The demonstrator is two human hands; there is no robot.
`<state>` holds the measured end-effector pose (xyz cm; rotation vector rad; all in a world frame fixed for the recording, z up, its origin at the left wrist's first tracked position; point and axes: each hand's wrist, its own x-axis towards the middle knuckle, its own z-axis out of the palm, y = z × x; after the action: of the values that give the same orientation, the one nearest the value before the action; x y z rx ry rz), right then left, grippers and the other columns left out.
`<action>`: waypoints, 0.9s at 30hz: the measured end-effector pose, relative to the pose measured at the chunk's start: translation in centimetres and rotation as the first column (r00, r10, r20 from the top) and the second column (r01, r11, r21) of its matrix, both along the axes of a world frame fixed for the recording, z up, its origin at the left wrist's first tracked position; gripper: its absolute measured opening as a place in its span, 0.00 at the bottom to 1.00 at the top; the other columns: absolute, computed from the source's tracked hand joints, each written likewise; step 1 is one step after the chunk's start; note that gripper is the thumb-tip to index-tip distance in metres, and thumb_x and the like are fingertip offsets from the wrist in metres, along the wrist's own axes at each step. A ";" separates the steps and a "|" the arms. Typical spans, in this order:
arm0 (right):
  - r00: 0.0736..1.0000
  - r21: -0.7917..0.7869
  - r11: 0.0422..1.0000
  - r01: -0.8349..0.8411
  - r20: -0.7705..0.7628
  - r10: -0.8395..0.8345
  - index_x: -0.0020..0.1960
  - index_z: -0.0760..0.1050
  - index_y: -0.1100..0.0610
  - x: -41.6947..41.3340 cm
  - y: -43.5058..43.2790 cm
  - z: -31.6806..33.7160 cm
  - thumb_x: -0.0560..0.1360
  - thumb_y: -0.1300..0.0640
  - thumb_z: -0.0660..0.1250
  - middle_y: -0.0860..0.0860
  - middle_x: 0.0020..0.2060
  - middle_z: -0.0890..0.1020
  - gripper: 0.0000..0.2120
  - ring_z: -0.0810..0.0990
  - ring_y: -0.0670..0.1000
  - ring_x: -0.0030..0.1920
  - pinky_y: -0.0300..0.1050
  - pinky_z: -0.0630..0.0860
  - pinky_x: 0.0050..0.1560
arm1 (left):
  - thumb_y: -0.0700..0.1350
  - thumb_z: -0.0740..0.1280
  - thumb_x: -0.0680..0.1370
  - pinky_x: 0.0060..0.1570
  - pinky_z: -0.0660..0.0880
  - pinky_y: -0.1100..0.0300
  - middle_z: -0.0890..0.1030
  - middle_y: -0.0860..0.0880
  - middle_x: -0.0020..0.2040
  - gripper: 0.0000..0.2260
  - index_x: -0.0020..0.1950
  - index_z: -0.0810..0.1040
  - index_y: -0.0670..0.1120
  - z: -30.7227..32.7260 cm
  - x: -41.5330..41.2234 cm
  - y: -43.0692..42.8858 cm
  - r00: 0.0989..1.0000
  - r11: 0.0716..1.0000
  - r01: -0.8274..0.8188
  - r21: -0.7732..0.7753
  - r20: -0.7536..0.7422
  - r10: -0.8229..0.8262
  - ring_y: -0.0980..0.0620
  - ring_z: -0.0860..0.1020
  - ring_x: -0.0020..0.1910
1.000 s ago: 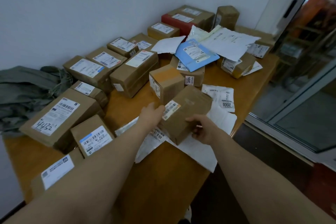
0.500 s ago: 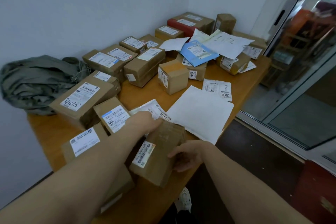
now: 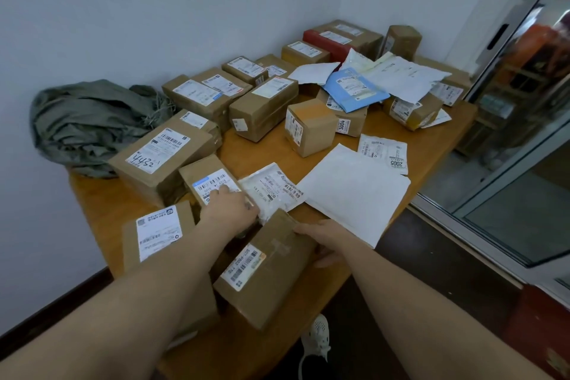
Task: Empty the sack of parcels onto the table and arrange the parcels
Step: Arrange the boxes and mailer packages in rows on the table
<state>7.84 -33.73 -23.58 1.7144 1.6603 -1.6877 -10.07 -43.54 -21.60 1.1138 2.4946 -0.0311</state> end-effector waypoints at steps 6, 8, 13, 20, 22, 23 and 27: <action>0.965 0.338 0.905 -0.260 0.137 0.226 0.62 0.71 0.55 -2.0 2.1 0.0 0.72 0.33 0.62 0.52 0.58 0.78 0.30 0.78 0.52 0.53 0.46 0.78 0.55 | 0.56 0.59 0.77 0.57 0.71 0.48 0.69 0.44 0.62 0.19 0.62 0.74 0.46 1.0 -0.1 1.4 0.998 0.990 -0.062 0.126 -0.004 0.063 0.45 0.67 0.63; 0.965 0.394 0.881 -0.262 0.109 0.238 0.58 0.73 0.56 -2.7 4.0 0.7 0.74 0.37 0.63 0.52 0.53 0.78 0.25 0.77 0.50 0.49 0.44 0.76 0.52 | 0.56 0.59 0.77 0.60 0.71 0.47 0.69 0.44 0.63 0.18 0.62 0.74 0.46 1.4 -0.3 2.4 0.999 0.990 -0.052 0.130 -0.009 0.054 0.46 0.67 0.63; 0.959 0.493 0.824 -0.279 0.099 0.265 0.66 0.70 0.57 -4.6 10.0 1.9 0.75 0.43 0.65 0.53 0.63 0.74 0.25 0.74 0.53 0.62 0.46 0.72 0.60 | 0.56 0.60 0.78 0.63 0.68 0.48 0.68 0.43 0.66 0.20 0.65 0.73 0.47 2.2 -0.9 6.7 0.998 0.995 -0.038 0.092 -0.037 0.042 0.44 0.66 0.66; 0.987 0.607 0.781 -0.148 0.043 0.153 0.75 0.52 0.53 -8.3 20.4 1.8 0.66 0.36 0.69 0.57 0.71 0.61 0.47 0.63 0.59 0.71 0.55 0.66 0.66 | 0.52 0.62 0.78 0.63 0.69 0.50 0.68 0.44 0.67 0.20 0.68 0.70 0.47 1.4 -2.1 15.1 0.994 0.990 -0.094 0.108 0.069 0.087 0.44 0.67 0.66; 0.972 0.658 0.716 -0.232 0.127 0.198 0.76 0.47 0.53 -9.9 23.0 1.8 0.63 0.28 0.66 0.58 0.73 0.58 0.53 0.59 0.61 0.73 0.57 0.62 0.68 | 0.49 0.62 0.78 0.63 0.70 0.52 0.69 0.44 0.66 0.19 0.68 0.70 0.47 1.0 -2.7 17.4 0.990 0.990 -0.102 0.097 0.107 0.091 0.44 0.69 0.65; 0.965 0.656 0.708 -0.260 0.147 0.218 0.76 0.45 0.53 -10.7 24.1 1.7 0.61 0.26 0.66 0.59 0.74 0.56 0.56 0.56 0.61 0.74 0.58 0.60 0.69 | 0.48 0.63 0.78 0.63 0.70 0.52 0.69 0.44 0.66 0.19 0.69 0.70 0.47 0.7 -3.0 18.5 0.987 0.989 -0.111 0.093 0.126 0.099 0.45 0.70 0.65; 0.910 0.535 0.735 -0.416 0.239 0.340 0.76 0.33 0.50 -13.3 26.8 1.9 0.58 0.27 0.71 0.59 0.76 0.45 0.64 0.48 0.63 0.75 0.65 0.56 0.71 | 0.44 0.65 0.77 0.60 0.72 0.55 0.69 0.44 0.66 0.23 0.71 0.66 0.47 0.0 -4.0 21.9 0.973 0.986 -0.153 0.064 0.182 0.140 0.46 0.72 0.63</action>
<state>-5.46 -6.89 -21.72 1.4850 2.4252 -0.9125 -14.06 -21.61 -21.65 0.9155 2.4273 0.2001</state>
